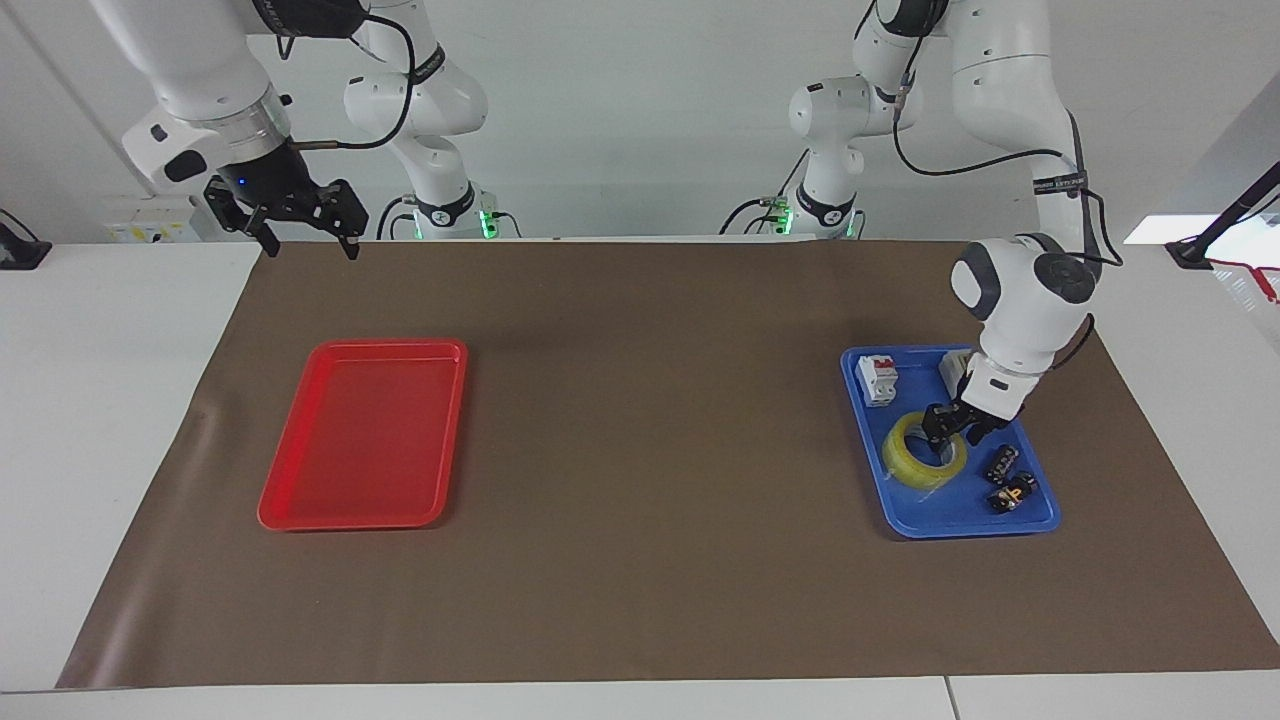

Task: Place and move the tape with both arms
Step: 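Reach the left gripper into the blue tray and grasp the yellow tape, then lift the yellow tape and set it on the table center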

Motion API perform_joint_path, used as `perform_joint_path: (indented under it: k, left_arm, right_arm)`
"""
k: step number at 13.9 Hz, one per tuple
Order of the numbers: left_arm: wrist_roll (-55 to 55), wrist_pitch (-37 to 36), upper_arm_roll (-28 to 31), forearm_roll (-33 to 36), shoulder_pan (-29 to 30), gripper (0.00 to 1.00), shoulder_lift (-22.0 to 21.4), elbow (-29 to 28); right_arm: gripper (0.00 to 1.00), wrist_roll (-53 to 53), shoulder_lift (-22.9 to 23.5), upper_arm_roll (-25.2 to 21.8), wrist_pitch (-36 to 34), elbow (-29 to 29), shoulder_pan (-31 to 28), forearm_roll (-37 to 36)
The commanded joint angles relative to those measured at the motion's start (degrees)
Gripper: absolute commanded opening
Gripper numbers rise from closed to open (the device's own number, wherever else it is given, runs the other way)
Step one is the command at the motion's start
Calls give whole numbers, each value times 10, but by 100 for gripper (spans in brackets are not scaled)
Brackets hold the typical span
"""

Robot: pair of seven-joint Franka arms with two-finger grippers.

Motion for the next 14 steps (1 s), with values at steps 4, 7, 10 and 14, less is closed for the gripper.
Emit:
perform_joint_path:
  k: [4,7,10,14]
  left_arm:
    - [8,-7,1,-11,-1,0,-52,-8]
    - [-5,-135,-3,-11,-15,0,-68,63]
    - [-147,-146,-3,-9,-94,0,-69,70]
    - [-343,-118,-3,25,-229,0,-53,66]
  right_arm:
    - [100,-4,0,4,-1,2,0,-1]
    - [100,-7,0,4,10,2,-2,-4]
    - [100,-7,0,4,5,2,-6,1]
    - [100,-5,1,3,12,4,-1,-16]
